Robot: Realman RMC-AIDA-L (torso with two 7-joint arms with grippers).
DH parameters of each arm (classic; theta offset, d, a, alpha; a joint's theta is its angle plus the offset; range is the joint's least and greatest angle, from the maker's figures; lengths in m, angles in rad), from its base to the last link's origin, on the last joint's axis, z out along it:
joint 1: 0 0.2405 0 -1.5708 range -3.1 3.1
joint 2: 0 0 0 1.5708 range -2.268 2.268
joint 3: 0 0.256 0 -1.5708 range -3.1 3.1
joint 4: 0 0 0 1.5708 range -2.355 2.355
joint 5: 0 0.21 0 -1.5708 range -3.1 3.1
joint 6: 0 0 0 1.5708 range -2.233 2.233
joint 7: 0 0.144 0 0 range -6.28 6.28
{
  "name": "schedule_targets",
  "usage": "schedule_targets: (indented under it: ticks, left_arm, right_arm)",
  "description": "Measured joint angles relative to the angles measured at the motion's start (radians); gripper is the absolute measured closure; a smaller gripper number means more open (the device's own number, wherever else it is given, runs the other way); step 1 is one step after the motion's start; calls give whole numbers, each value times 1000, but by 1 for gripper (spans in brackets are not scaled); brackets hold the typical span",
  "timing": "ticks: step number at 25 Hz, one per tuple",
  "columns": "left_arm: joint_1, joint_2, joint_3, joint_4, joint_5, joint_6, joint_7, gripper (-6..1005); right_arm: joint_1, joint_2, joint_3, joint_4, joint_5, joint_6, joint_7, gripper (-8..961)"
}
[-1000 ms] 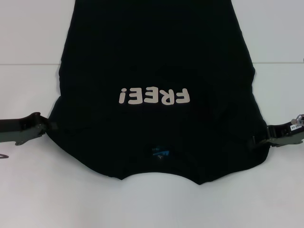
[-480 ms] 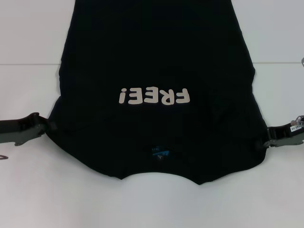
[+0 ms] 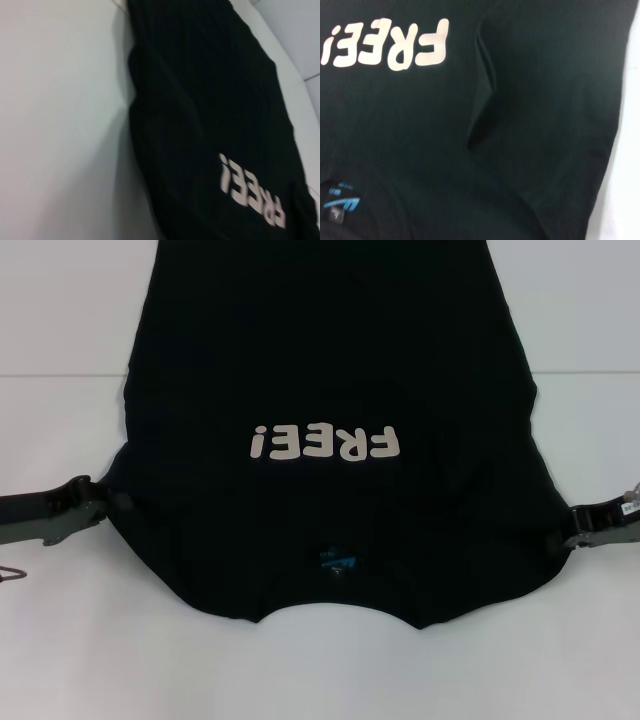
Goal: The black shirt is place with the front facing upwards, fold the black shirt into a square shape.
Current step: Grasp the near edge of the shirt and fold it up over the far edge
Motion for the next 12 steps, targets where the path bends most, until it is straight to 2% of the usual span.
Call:
schedule_targets:
  ticks: [8, 12]
  left_arm:
    - [8, 37, 2, -6, 11, 210, -6, 973]
    - [31, 48, 6, -2, 43, 301, -18, 972]
  right_arm:
    - [-19, -22, 5, -79, 2, -197, -45, 900]
    - [-35, -37, 7, -94, 2, -311, -90, 897]
